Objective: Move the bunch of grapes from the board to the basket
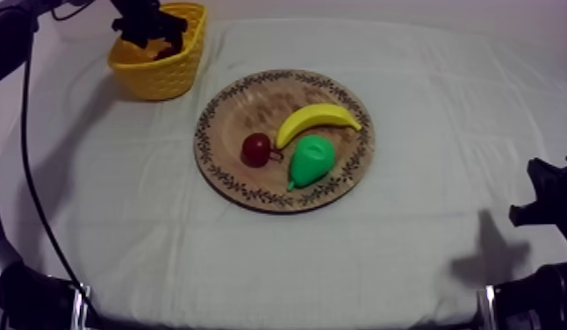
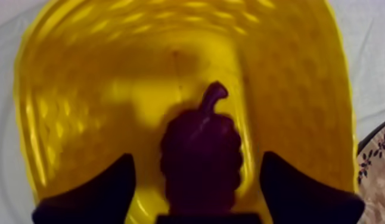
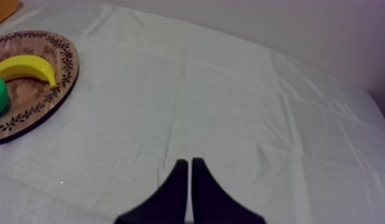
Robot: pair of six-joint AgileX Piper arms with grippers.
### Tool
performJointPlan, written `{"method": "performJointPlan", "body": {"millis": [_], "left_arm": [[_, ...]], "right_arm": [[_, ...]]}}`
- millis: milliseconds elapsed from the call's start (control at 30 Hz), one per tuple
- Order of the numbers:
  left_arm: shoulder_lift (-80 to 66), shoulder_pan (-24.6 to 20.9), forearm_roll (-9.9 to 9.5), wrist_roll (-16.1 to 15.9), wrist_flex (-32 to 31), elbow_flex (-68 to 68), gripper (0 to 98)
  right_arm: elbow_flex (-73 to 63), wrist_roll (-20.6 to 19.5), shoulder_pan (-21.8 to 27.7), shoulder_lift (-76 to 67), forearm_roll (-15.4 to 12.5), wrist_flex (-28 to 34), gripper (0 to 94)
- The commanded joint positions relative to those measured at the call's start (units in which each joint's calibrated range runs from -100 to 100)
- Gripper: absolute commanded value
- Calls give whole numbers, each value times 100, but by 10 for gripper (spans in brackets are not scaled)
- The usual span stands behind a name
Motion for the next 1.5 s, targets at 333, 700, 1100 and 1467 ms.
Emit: {"method": "performJointPlan", "body": {"millis": [333, 700, 1100, 1467], "left_arm": [[-288, -11, 15, 25, -380, 478, 908], [-1504, -19, 29, 126, -996, 1695, 848], [-3705, 78, 26, 405, -1670, 3570, 815], [-5522, 35, 39, 546, -2567, 5532, 430]], "right_arm": [[-1, 1, 1, -2, 1, 1, 5], [-1, 1, 1, -2, 1, 1, 5], [-1, 1, 1, -2, 1, 1, 5], [-1, 1, 1, -2, 1, 1, 5]]}}
